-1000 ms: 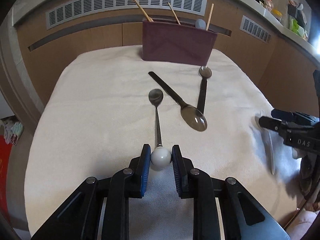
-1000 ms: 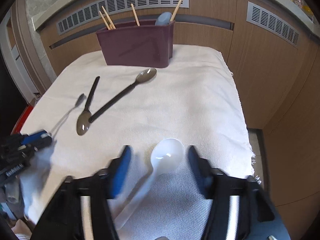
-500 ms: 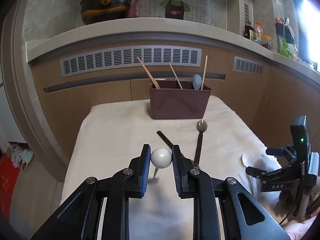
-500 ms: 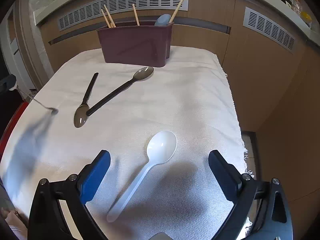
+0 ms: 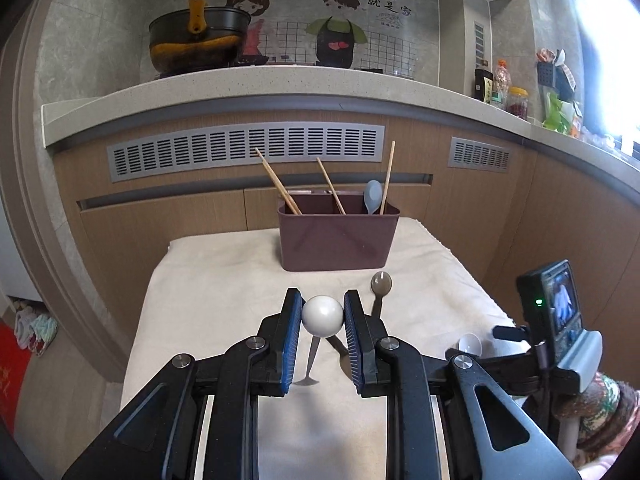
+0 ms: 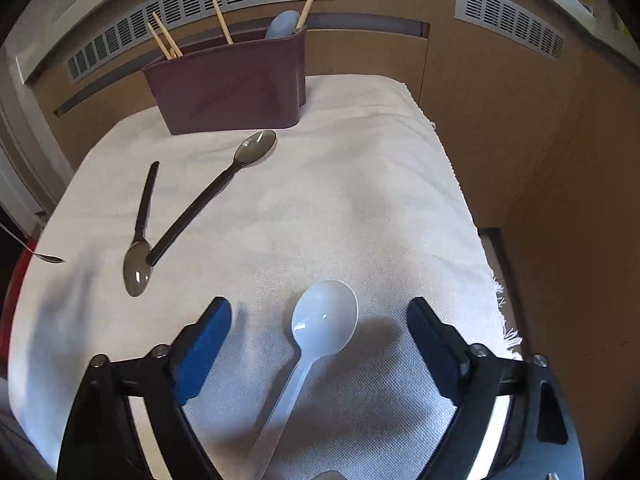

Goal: Organize utensils
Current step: 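Grasp the white ball-handled spoon with the left tool while the right tool lifts the white spoon, then carry both spoons over the maroon holder and lower them in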

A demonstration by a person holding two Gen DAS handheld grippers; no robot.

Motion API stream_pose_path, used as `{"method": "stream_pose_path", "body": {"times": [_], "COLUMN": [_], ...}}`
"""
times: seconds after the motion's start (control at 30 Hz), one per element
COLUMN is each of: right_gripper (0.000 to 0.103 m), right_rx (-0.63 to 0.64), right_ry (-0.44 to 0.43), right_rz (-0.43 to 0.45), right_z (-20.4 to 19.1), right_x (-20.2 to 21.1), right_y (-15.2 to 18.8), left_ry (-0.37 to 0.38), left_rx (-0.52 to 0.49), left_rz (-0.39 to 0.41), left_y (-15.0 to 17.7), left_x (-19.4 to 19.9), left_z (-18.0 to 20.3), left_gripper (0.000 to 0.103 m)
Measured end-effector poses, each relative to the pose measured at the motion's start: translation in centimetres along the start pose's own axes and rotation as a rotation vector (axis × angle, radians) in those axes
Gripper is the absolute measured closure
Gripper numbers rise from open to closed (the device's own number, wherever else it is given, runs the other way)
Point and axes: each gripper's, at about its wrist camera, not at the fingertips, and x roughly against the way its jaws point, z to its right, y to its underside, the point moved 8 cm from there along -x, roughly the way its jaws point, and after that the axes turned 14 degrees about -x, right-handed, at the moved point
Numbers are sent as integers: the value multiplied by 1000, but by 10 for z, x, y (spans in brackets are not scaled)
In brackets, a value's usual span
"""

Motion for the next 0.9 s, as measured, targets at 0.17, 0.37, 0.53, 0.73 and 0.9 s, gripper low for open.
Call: {"method": "stream_pose_path", "body": {"times": [0.17, 0.37, 0.53, 0.73, 0.9], "right_gripper": [71, 71, 71, 71, 71], "right_rx": [47, 87, 127, 159, 156], "right_ry": [-1, -86, -124, -148, -190], "right_rz": [-32, 121, 225, 436, 719], "right_z": [-6, -16, -28, -38, -57], "right_x": [-2, 46, 78, 139, 207], "right_y": [4, -16, -41, -108, -188], "left_ry": [18, 26, 31, 64, 64], "left_rx": [22, 36, 33, 32, 32], "left_rz": [-26, -26, -17, 71, 194], "left_y": [8, 10, 0, -59, -137], "left_x": [-6, -5, -5, 0, -1], "left_z": [-3, -5, -5, -20, -43], "left_gripper": [81, 81, 81, 81, 81]}}
